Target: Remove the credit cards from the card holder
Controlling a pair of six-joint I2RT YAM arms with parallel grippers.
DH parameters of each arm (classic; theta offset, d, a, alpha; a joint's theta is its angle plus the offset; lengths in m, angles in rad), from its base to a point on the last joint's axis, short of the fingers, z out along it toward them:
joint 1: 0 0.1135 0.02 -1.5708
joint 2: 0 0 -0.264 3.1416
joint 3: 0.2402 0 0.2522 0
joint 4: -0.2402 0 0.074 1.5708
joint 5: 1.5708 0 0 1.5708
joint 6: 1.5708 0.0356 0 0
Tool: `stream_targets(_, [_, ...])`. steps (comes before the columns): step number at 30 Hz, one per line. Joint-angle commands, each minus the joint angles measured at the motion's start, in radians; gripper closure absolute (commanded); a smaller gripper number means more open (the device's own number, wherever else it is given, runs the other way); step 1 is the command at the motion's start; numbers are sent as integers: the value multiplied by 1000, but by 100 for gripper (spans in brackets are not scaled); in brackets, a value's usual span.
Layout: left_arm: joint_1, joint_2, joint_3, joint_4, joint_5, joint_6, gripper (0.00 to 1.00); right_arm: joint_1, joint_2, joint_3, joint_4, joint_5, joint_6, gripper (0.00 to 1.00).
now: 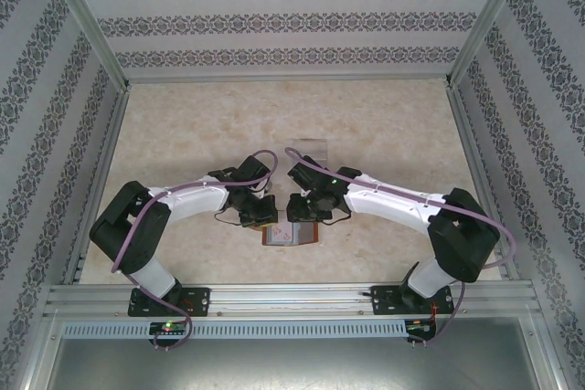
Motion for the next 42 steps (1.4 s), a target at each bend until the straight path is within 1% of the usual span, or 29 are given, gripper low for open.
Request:
stream_targets(1, [-14, 7, -2, 13, -5, -7, 92, -22, 38, -49, 142, -118, 61, 71])
stream_targets(8, [-14, 7, -21, 5, -19, -1, 92, -76, 82, -164, 350, -240, 113, 75])
stream_targets(12, [-15, 7, -28, 12, -18, -5, 92, -84, 99, -185, 417, -274, 129, 77])
stream_targets(16, [-14, 8, -33, 15, -16, -6, 92, -84, 113, -186, 423, -277, 133, 78])
stream_targets(20, [-14, 9, -38, 19, -13, -6, 92, -83, 114, -186, 417, -271, 131, 83])
stream_targets(25, [-15, 7, -39, 18, -13, -6, 92, -83, 113, -180, 383, -253, 120, 83])
stream_targets(27, [-15, 6, -39, 18, -13, -5, 92, -81, 98, -172, 331, -211, 111, 79])
stream_targets(30, [-15, 4, -41, 17, -14, -7, 92, -82, 60, -173, 308, -183, 104, 80])
stream_targets(35, [-15, 7, -42, 18, -13, -6, 92, -80, 32, -185, 364, -219, 125, 80])
stream_targets(38, [-15, 8, -40, 19, -13, -7, 92, -77, 48, -182, 384, -243, 131, 80])
stream_targets(42, [-15, 6, -40, 17, -14, -6, 92, -75, 86, -179, 379, -240, 128, 80])
